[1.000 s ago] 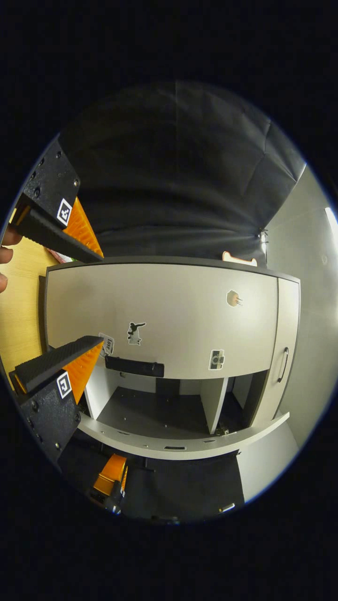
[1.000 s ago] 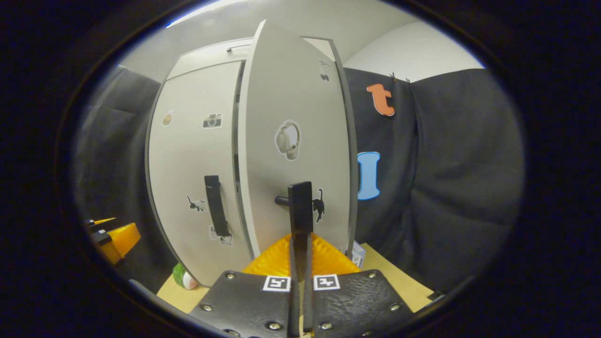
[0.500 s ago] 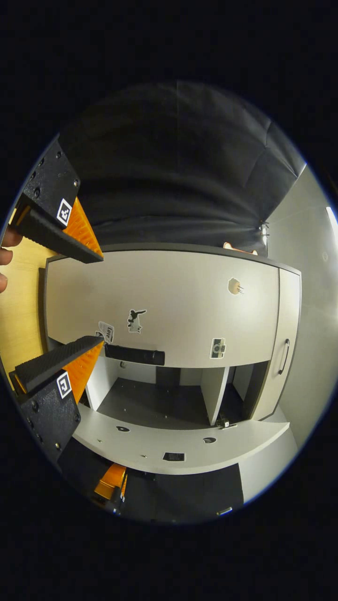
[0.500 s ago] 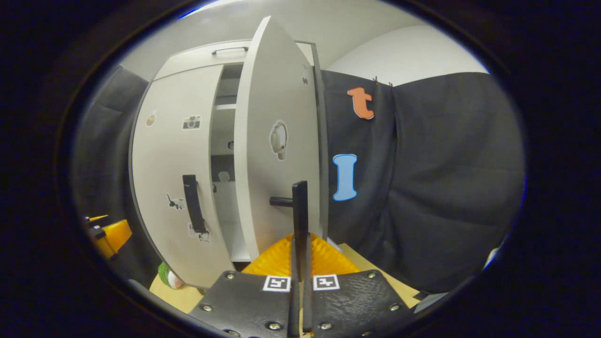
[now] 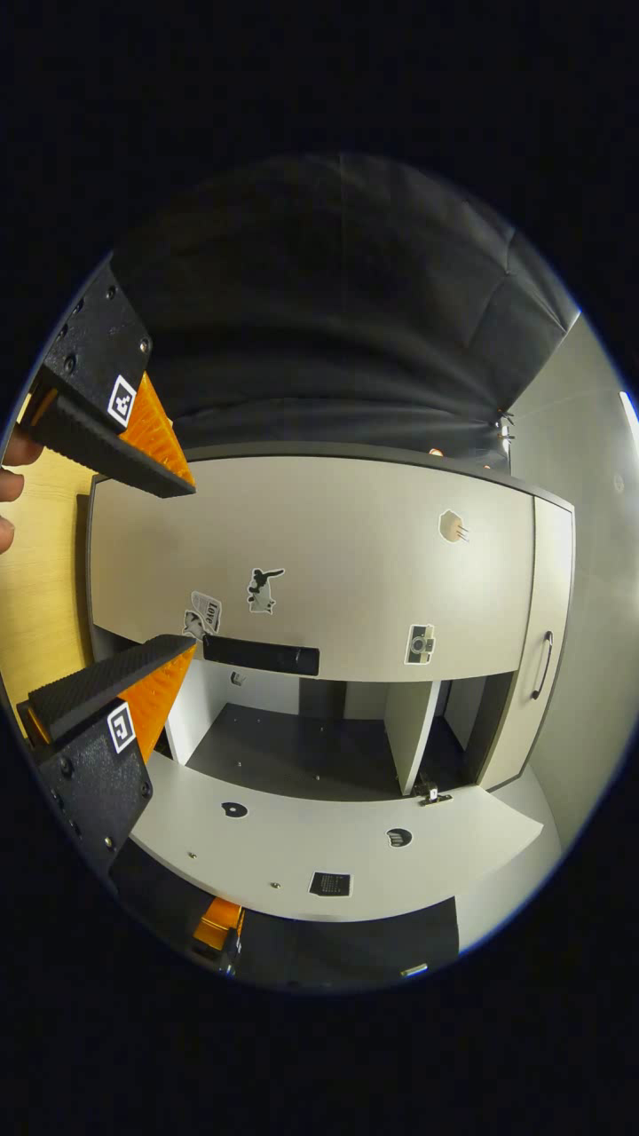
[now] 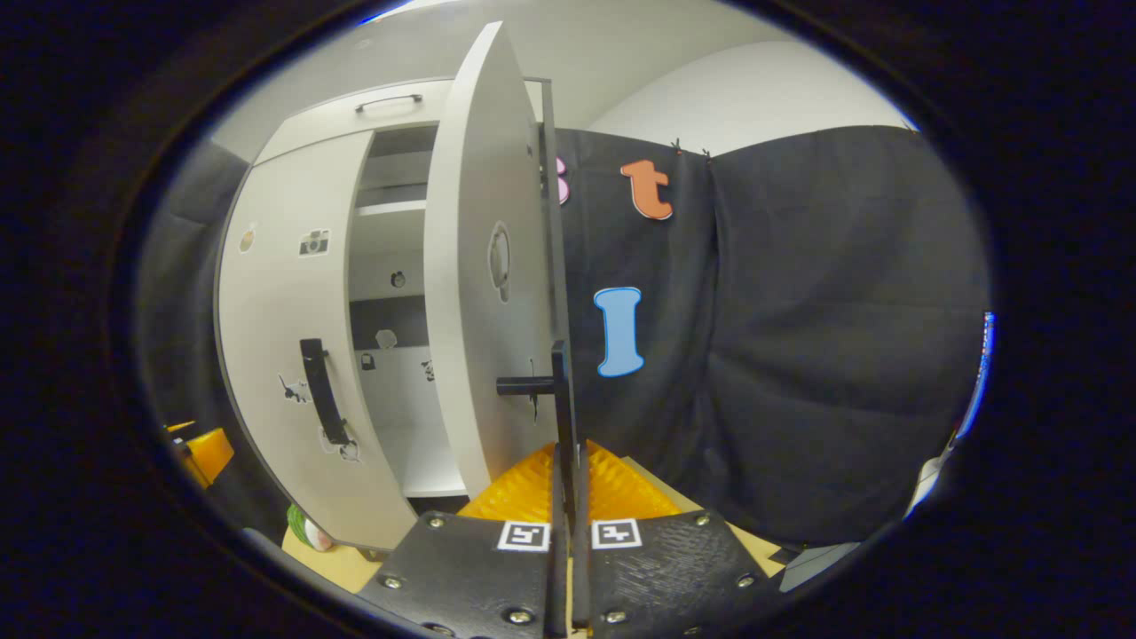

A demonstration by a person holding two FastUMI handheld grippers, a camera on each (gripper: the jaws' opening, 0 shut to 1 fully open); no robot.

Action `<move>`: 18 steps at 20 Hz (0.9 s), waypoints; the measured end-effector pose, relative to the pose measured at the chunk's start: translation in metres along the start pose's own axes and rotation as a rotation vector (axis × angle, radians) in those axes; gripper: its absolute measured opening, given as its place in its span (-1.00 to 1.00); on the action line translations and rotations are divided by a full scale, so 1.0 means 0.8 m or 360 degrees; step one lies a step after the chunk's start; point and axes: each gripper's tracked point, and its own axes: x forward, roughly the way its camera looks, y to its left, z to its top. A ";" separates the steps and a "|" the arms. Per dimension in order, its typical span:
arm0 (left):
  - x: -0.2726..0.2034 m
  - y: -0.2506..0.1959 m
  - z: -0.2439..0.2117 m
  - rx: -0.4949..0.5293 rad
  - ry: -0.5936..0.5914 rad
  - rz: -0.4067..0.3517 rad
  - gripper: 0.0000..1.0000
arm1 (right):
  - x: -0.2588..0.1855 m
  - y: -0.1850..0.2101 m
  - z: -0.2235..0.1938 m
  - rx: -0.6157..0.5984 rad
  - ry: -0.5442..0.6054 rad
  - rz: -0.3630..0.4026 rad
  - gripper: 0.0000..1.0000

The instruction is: Open the right door of the double-door shoe cabinet with the right hand, and open the left door with the left hand.

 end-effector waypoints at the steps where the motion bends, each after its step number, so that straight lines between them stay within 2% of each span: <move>1: 0.001 -0.003 -0.001 -0.0001 0.0007 -0.0001 0.94 | 0.007 -0.007 -0.002 -0.0022 0.0004 -0.0014 -0.98; 2: 0.001 -0.004 -0.002 0.0001 0.0010 -0.0002 0.94 | 0.009 -0.017 0.000 -0.0050 -0.0013 -0.0037 -0.99; 18: 0.033 -0.033 -0.006 0.0004 0.0034 0.0018 0.94 | 0.026 -0.056 0.002 -0.0037 0.0015 0.0180 -0.99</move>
